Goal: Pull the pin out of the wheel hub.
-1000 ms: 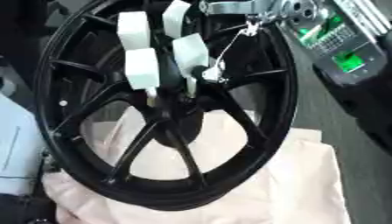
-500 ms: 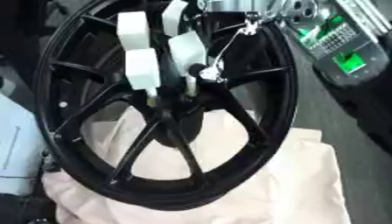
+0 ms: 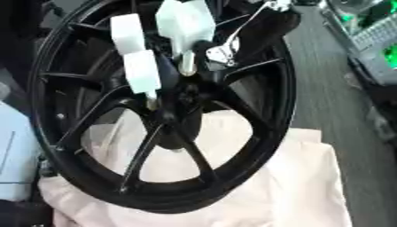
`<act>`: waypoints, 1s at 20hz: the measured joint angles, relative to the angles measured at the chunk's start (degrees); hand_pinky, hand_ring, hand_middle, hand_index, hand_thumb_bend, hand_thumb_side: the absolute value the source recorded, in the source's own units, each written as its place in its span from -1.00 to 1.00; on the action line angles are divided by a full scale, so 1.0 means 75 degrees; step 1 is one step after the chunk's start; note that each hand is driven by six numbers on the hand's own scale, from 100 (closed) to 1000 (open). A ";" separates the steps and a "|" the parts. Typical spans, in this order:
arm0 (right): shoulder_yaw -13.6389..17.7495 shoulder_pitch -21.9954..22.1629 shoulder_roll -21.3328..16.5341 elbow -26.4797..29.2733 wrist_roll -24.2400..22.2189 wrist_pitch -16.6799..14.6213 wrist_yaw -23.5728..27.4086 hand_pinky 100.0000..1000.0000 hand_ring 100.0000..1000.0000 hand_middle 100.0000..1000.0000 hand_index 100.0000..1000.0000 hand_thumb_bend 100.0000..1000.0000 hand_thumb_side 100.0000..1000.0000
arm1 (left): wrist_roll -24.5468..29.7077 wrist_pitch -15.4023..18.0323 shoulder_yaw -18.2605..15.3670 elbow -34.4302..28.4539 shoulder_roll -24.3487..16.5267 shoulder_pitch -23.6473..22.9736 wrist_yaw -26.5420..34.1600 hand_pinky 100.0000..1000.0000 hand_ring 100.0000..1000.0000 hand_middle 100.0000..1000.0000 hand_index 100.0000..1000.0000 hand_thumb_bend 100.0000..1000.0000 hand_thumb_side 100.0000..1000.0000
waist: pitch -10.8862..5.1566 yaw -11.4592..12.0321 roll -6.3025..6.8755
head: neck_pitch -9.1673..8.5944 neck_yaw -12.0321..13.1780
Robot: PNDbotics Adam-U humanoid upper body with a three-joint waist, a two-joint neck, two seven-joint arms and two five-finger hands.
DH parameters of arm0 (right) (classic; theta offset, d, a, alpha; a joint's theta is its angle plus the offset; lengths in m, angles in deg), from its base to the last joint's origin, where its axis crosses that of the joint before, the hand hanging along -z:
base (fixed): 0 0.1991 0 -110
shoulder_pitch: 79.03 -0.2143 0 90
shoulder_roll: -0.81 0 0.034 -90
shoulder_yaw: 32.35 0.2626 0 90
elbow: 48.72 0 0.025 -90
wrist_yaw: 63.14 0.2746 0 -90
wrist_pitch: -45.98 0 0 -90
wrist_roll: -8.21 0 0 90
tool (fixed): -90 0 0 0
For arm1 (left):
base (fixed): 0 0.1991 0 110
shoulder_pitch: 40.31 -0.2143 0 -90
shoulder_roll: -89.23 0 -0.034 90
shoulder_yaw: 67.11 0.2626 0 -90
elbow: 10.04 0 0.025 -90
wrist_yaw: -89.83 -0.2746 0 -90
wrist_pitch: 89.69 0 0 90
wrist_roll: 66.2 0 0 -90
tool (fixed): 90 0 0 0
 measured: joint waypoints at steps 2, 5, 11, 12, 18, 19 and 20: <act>0.0263 0.0194 -0.0231 0.0220 0.0149 0.0163 0.0283 0.39 0.14 -0.15 -0.04 -0.87 -0.76 | -0.0001 0.0001 0.0000 0.0000 0.0000 0.0000 -0.0001 0.30 0.34 0.33 0.46 -0.22 0.49 | 0.0000 -0.0019 0.0001 | 0.0000 0.0020; 0.0776 0.0609 -0.0681 0.0512 0.0524 0.0396 0.0797 0.40 0.13 -0.15 -0.03 -0.87 -0.77 | -0.0012 0.0007 -0.0002 -0.0001 0.0000 0.0000 -0.0002 0.30 0.34 0.33 0.46 -0.22 0.49 | 0.0000 -0.0034 0.0001 | -0.0001 0.0061; 0.2131 0.2342 -0.2167 0.0623 0.1885 0.0338 0.1719 0.40 0.14 -0.13 -0.02 -0.80 -0.80 | -0.0067 0.0022 -0.0032 -0.0008 -0.0003 0.0000 -0.0020 0.30 0.34 0.33 0.46 -0.22 0.48 | 0.0000 -0.0094 0.0010 | -0.0001 0.0223; 0.2391 0.2715 -0.2392 0.0630 0.2168 0.0312 0.1780 0.40 0.14 -0.12 -0.01 -0.78 -0.82 | -0.0083 0.0021 -0.0053 -0.0012 -0.0005 -0.0002 -0.0022 0.30 0.34 0.33 0.46 -0.22 0.48 | 0.0002 -0.0123 0.0018 | -0.0001 0.0253; 0.3957 0.5057 -0.2893 0.0646 0.3939 0.0515 0.1666 0.41 0.16 -0.10 0.02 -0.74 -0.84 | -0.0189 0.0045 -0.0144 -0.0051 -0.0006 -0.0006 -0.0025 0.30 0.34 0.33 0.46 -0.22 0.48 | 0.0028 -0.0271 0.0109 | -0.0082 0.0437; 0.4131 0.5323 -0.2886 0.0646 0.4131 0.0562 0.1583 0.41 0.16 -0.09 0.02 -0.74 -0.84 | -0.0196 0.0049 -0.0147 -0.0053 -0.0006 -0.0006 -0.0026 0.30 0.34 0.33 0.46 -0.22 0.47 | 0.0028 -0.0277 0.0131 | -0.0126 0.0460; 0.4282 0.5565 -0.2862 0.0646 0.4291 0.0591 0.1488 0.41 0.16 -0.09 0.03 -0.74 -0.83 | -0.0210 0.0054 -0.0153 -0.0055 -0.0006 -0.0006 -0.0027 0.30 0.34 0.33 0.46 -0.22 0.47 | 0.0028 -0.0279 0.0146 | -0.0180 0.0477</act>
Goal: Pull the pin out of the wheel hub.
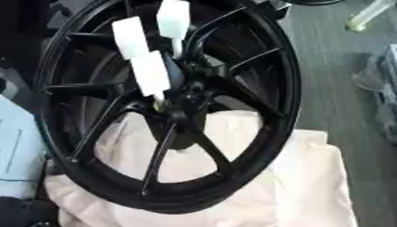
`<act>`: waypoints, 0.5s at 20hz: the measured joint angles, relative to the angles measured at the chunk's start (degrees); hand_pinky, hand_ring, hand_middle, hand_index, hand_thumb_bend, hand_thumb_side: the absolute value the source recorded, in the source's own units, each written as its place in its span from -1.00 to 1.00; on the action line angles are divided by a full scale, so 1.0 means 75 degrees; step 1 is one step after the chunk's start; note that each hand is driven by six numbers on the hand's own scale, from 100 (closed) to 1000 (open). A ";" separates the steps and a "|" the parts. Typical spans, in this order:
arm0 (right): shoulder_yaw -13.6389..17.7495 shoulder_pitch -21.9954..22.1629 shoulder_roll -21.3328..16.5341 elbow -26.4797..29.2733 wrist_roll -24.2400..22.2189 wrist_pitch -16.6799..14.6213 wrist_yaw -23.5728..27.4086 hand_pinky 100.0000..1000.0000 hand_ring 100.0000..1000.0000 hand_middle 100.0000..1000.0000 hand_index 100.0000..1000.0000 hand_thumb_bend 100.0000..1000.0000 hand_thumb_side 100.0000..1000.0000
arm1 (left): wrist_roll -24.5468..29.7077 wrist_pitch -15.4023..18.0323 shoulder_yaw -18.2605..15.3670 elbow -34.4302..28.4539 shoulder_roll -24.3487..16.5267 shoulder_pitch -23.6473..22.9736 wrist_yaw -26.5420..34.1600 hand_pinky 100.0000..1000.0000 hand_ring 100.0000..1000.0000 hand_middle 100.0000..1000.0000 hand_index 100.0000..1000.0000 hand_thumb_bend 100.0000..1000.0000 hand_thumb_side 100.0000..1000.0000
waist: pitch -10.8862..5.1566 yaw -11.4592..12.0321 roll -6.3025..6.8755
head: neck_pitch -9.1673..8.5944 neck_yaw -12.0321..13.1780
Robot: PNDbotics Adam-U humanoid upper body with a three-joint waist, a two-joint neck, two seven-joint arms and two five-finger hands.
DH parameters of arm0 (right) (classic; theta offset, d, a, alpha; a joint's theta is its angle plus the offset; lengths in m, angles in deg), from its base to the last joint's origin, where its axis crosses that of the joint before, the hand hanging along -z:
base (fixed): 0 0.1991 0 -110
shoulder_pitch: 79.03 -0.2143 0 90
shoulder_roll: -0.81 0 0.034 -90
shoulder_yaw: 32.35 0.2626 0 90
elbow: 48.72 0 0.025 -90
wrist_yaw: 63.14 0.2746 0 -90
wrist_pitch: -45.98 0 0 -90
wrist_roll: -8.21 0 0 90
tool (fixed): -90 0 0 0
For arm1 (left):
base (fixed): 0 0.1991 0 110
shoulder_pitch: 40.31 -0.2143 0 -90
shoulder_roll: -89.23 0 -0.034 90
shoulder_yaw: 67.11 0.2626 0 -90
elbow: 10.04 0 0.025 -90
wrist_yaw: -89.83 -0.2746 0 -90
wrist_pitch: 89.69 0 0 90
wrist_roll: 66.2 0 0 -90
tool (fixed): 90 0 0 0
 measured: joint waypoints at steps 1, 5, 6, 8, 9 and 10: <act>0.0138 0.0220 0.0051 0.0000 0.0129 0.0011 -0.0100 0.41 0.16 -0.08 0.03 -0.74 -0.84 | -0.0015 0.0005 -0.0013 -0.0003 0.0000 0.0000 -0.0001 0.30 0.34 0.33 0.46 -0.22 0.47 | 0.0000 -0.0007 0.0008 | -0.0062 0.0016; 0.0584 0.0870 0.0393 0.0000 0.0502 -0.0014 -0.0490 0.43 0.20 -0.05 0.07 -0.67 -0.83 | -0.0056 0.0005 -0.0043 -0.0026 0.0000 -0.0013 -0.0004 0.30 0.34 0.33 0.46 -0.22 0.47 | 0.0001 -0.0048 0.0027 | -0.0298 0.0029; 0.0664 0.1001 0.0482 0.0000 0.0550 -0.0026 -0.0579 0.44 0.22 -0.02 0.11 -0.60 -0.81 | -0.0064 0.0010 -0.0048 -0.0035 0.0000 -0.0019 -0.0004 0.30 0.34 0.33 0.46 -0.22 0.47 | 0.0001 -0.0056 0.0036 | -0.0349 0.0029; 0.0786 0.1211 0.0660 0.0000 0.0574 -0.0063 -0.0752 0.51 0.35 0.17 0.35 -0.33 -0.69 | -0.0082 0.0018 -0.0068 -0.0038 0.0000 -0.0026 -0.0005 0.30 0.34 0.33 0.46 -0.22 0.47 | 0.0001 -0.0068 0.0053 | -0.0446 0.0024; 0.0830 0.1276 0.0734 0.0000 0.0548 -0.0094 -0.0836 0.62 0.54 0.49 0.70 -0.05 -0.35 | -0.0088 0.0017 -0.0081 -0.0039 0.0000 -0.0028 -0.0005 0.30 0.34 0.33 0.46 -0.22 0.47 | 0.0000 -0.0070 0.0054 | -0.0476 0.0022; 0.0867 0.1316 0.0797 0.0000 0.0506 -0.0136 -0.0924 0.65 0.57 0.53 0.74 -0.04 -0.28 | -0.0092 0.0015 -0.0084 -0.0039 0.0000 -0.0030 -0.0005 0.30 0.34 0.33 0.46 -0.22 0.47 | -0.0001 -0.0070 0.0053 | -0.0513 0.0021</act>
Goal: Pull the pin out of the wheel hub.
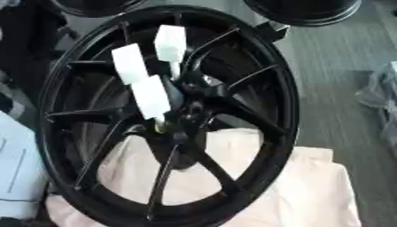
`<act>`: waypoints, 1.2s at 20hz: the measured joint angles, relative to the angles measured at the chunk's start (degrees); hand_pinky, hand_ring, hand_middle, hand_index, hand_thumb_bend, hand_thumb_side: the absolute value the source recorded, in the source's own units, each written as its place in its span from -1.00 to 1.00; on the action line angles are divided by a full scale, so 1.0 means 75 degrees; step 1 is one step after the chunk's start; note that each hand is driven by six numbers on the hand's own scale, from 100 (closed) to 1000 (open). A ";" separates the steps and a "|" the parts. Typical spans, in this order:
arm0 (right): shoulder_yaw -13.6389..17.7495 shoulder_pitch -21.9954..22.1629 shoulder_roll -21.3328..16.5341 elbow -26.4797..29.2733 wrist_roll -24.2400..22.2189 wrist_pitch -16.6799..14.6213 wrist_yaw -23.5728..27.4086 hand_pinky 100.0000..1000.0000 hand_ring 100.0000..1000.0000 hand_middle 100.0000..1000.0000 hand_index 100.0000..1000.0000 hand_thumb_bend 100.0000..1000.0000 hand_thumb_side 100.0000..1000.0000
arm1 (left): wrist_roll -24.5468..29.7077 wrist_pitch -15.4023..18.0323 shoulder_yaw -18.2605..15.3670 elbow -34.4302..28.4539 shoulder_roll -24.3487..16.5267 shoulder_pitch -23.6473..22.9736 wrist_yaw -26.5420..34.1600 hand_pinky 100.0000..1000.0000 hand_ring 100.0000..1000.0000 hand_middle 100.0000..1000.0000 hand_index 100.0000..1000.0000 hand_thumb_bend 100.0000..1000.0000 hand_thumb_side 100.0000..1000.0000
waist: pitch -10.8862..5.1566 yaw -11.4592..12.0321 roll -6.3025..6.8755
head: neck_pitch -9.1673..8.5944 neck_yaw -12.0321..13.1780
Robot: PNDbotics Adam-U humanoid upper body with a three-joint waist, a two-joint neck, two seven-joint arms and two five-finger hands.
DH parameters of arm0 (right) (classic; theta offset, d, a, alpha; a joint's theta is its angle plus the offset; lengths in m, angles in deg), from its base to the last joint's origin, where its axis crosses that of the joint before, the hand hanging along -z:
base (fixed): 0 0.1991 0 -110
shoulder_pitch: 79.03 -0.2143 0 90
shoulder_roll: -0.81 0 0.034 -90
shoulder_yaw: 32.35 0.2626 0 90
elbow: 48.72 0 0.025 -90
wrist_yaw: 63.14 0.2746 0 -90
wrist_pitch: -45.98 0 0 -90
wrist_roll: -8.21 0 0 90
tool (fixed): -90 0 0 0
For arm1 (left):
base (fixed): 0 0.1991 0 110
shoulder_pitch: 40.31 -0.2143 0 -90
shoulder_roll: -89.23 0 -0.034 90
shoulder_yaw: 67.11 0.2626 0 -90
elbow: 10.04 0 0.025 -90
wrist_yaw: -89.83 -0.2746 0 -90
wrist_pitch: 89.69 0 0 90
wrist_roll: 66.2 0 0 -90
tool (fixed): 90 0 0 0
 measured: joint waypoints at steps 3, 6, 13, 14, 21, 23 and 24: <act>0.0118 0.0049 0.0199 0.0000 -0.0120 -0.0169 -0.0261 0.69 0.63 0.63 0.82 -0.17 0.11 | -0.0007 -0.0002 -0.0001 0.0000 0.0000 0.0000 0.0000 0.30 0.34 0.33 0.46 -0.22 0.46 | -0.0006 0.0000 0.0015 | -0.0067 -0.0004; 0.0199 0.0044 0.0335 -0.0011 0.0009 -0.0268 -0.0326 0.69 0.63 0.66 0.83 -0.19 0.12 | -0.0020 0.0002 -0.0002 0.0000 0.0001 -0.0003 0.0000 0.30 0.34 0.33 0.46 -0.22 0.46 | -0.0013 0.0000 0.0045 | -0.0067 -0.0008; 0.0234 -0.0144 0.0453 -0.0101 0.0767 -0.0065 0.0061 0.68 0.52 0.53 0.73 -0.48 -0.13 | -0.0039 0.0007 -0.0004 0.0000 0.0002 -0.0023 0.0000 0.30 0.34 0.33 0.46 -0.21 0.46 | -0.0043 0.0008 0.0049 | -0.0017 -0.0056; 0.0216 -0.0227 0.0473 -0.0101 0.0959 -0.0034 0.0273 0.68 0.51 0.52 0.72 -0.51 -0.14 | -0.0041 0.0009 -0.0004 0.0000 0.0003 -0.0023 0.0000 0.30 0.34 0.33 0.46 -0.21 0.46 | -0.0056 0.0015 0.0050 | 0.0019 -0.0065; -0.0393 -0.1234 0.0599 -0.0147 0.2278 -0.0338 0.2340 0.70 0.47 0.48 0.71 -0.87 -0.08 | -0.0038 0.0011 -0.0001 0.0000 0.0015 -0.0019 0.0005 0.30 0.34 0.33 0.46 -0.21 0.45 | -0.0167 0.0130 0.0103 | 0.0210 -0.0212; -0.0648 -0.1605 0.0711 -0.0198 0.2455 -0.0515 0.2881 0.70 0.46 0.47 0.71 -0.84 -0.04 | -0.0031 0.0008 0.0001 0.0000 0.0037 -0.0017 0.0012 0.30 0.34 0.33 0.46 -0.21 0.45 | -0.0211 0.0163 0.0111 | 0.0222 -0.0266; -0.0770 -0.1777 0.0772 -0.0241 0.2520 -0.0607 0.3127 0.69 0.44 0.45 0.69 -0.73 -0.14 | -0.0023 0.0007 0.0002 0.0000 0.0063 -0.0015 0.0013 0.30 0.34 0.33 0.46 -0.21 0.45 | -0.0226 0.0180 0.0115 | 0.0222 -0.0282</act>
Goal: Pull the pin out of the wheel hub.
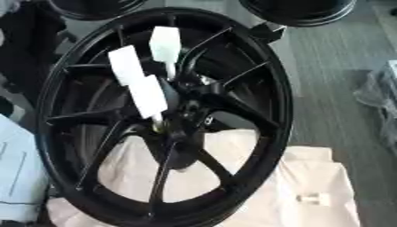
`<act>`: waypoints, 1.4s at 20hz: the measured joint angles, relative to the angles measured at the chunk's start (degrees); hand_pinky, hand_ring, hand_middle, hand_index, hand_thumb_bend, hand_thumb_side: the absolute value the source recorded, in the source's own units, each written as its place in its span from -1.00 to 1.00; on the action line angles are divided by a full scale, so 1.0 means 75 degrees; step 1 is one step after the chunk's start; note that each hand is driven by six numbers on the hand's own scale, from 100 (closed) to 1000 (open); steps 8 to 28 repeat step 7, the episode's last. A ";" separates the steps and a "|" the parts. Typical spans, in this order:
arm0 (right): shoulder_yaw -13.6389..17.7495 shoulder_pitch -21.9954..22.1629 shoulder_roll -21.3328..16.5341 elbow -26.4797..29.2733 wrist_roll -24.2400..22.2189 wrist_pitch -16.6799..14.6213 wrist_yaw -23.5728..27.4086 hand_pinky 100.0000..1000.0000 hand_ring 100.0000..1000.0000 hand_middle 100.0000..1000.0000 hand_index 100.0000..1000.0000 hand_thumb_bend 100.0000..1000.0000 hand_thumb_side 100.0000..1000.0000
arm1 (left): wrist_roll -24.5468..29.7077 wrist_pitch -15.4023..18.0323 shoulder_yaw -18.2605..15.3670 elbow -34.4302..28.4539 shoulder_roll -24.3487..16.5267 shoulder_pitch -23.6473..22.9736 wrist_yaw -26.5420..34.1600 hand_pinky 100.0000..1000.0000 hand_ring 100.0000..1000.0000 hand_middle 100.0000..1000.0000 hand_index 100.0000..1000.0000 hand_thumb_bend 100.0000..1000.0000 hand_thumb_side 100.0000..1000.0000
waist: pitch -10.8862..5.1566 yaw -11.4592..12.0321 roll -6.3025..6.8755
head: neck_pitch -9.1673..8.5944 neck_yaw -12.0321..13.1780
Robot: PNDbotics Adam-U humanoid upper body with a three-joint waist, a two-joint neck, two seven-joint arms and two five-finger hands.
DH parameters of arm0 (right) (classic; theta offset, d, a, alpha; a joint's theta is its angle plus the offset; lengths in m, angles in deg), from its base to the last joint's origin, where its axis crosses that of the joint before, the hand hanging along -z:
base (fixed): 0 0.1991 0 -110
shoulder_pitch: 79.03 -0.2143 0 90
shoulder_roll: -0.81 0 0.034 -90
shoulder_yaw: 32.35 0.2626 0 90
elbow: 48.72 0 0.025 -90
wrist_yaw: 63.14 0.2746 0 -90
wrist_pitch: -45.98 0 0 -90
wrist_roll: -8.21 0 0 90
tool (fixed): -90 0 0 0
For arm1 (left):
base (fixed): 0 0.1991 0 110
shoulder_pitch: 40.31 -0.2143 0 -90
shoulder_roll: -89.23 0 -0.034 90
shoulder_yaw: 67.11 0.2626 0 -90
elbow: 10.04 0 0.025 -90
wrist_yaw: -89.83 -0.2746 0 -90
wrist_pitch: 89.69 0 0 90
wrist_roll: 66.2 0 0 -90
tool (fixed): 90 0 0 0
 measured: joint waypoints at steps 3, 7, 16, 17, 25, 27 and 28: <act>-0.0348 -0.0475 0.0221 -0.0197 0.0146 -0.0240 0.0595 0.69 0.40 0.42 0.67 -0.70 -0.22 | 0.0023 0.0004 0.0003 0.0000 0.0019 0.0014 0.0009 0.30 0.34 0.33 0.46 -0.21 0.45 | -0.0026 0.0052 0.0018 | 0.0012 -0.0056; -0.0748 -0.0926 0.0616 -0.0605 0.0190 -0.0327 0.1276 0.69 0.40 0.42 0.67 -0.80 -0.11 | 0.0046 0.0006 0.0011 0.0000 0.0076 0.0057 0.0023 0.30 0.34 0.33 0.46 -0.21 0.45 | -0.0049 0.0104 0.0028 | 0.0064 -0.0101; -0.0748 -0.0926 0.0616 -0.0605 0.0190 -0.0327 0.1276 0.69 0.40 0.42 0.67 -0.80 -0.11 | 0.0046 0.0006 0.0011 0.0000 0.0076 0.0057 0.0023 0.30 0.34 0.33 0.46 -0.21 0.45 | -0.0049 0.0104 0.0028 | 0.0064 -0.0101; -0.0748 -0.0926 0.0616 -0.0605 0.0190 -0.0327 0.1276 0.69 0.40 0.42 0.67 -0.80 -0.11 | 0.0046 0.0006 0.0011 0.0000 0.0076 0.0057 0.0023 0.30 0.34 0.33 0.46 -0.21 0.45 | -0.0049 0.0104 0.0028 | 0.0064 -0.0101; -0.0748 -0.0926 0.0616 -0.0605 0.0190 -0.0327 0.1276 0.69 0.40 0.42 0.67 -0.80 -0.11 | 0.0046 0.0006 0.0011 0.0000 0.0076 0.0057 0.0023 0.30 0.34 0.33 0.46 -0.21 0.45 | -0.0049 0.0104 0.0028 | 0.0064 -0.0101; -0.0748 -0.0926 0.0616 -0.0605 0.0190 -0.0327 0.1276 0.69 0.40 0.42 0.67 -0.80 -0.11 | 0.0046 0.0006 0.0011 0.0000 0.0076 0.0057 0.0023 0.30 0.34 0.33 0.46 -0.21 0.45 | -0.0049 0.0104 0.0028 | 0.0064 -0.0101; -0.0748 -0.0926 0.0616 -0.0605 0.0190 -0.0327 0.1276 0.69 0.40 0.42 0.67 -0.80 -0.11 | 0.0046 0.0006 0.0011 0.0000 0.0076 0.0057 0.0023 0.30 0.34 0.33 0.46 -0.21 0.45 | -0.0049 0.0104 0.0028 | 0.0064 -0.0101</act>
